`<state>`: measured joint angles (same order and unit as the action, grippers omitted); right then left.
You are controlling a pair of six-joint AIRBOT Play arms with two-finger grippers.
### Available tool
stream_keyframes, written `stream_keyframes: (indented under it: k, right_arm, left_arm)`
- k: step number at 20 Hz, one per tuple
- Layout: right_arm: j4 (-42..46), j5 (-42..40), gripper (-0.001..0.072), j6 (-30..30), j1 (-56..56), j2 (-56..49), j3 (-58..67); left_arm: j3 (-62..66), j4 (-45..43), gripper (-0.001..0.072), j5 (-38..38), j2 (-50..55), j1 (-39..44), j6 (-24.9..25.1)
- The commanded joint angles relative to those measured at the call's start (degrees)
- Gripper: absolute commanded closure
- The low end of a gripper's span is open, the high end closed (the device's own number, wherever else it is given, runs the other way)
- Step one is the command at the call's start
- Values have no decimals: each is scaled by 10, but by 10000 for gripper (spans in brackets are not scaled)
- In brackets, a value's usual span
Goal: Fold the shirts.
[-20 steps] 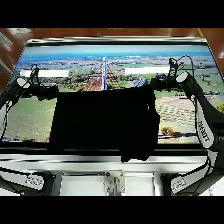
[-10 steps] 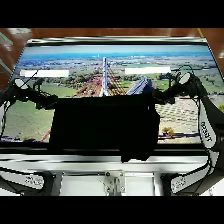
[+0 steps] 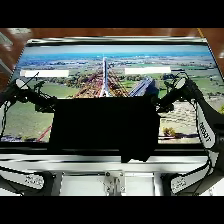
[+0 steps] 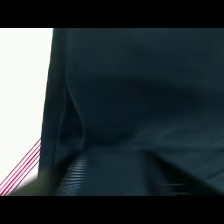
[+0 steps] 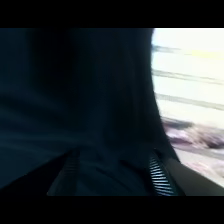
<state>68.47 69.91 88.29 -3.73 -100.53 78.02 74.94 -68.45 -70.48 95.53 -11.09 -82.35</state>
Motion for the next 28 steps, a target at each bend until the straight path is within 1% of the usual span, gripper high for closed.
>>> stream_keyframes:
  k: [1,3,6,7,8,9,10,13,15,16,19,22,24,26,27,28]
  right_arm:
    - [-27,14,141,-22,2,11,8]
    - [-3,57,141,-30,-12,44,19]
    - [45,142,141,-31,-63,105,18]
    - [54,170,141,-33,-86,122,11]
    - [54,182,141,-35,-108,138,-6]
    - [49,181,141,-38,-129,157,-35]
    - [40,176,141,-47,-146,174,-68]
    - [-10,134,141,-99,-173,218,-178]
    - [-31,118,141,-122,-173,233,-224]
    - [-43,114,141,-132,-173,238,-238]
    - [-46,97,141,-136,-173,243,-258]
    - [-50,89,142,-135,-173,243,-258]
    - [-52,90,142,-134,-173,243,-258]
    - [-52,92,142,-129,-173,243,-258]
    - [-52,92,142,-124,-173,243,-258]
    - [-52,93,142,-122,-173,243,-258]
  left_arm:
    - [1,2,186,-34,-14,-16,-8]
    - [0,-10,185,-77,-42,-45,2]
    - [-5,-35,168,-153,-102,-105,40]
    - [-19,-37,136,-174,-120,-127,47]
    - [-42,-36,49,-184,-135,-147,48]
    - [-80,-36,20,-186,-150,-165,48]
    - [-123,-36,20,-185,-163,-177,54]
    - [-261,-36,19,-152,-186,-193,90]
    - [-323,-34,19,-123,-193,-193,107]
    - [-343,-33,19,-107,-193,-193,108]
    - [-382,-28,19,-49,-193,-192,108]
    - [-405,19,19,-1,-193,-192,115]
    - [-416,52,23,18,-193,-186,129]
    - [-426,54,74,36,-193,-170,127]
    - [-429,55,260,44,-193,-166,120]
    - [-429,55,410,46,-193,-165,120]
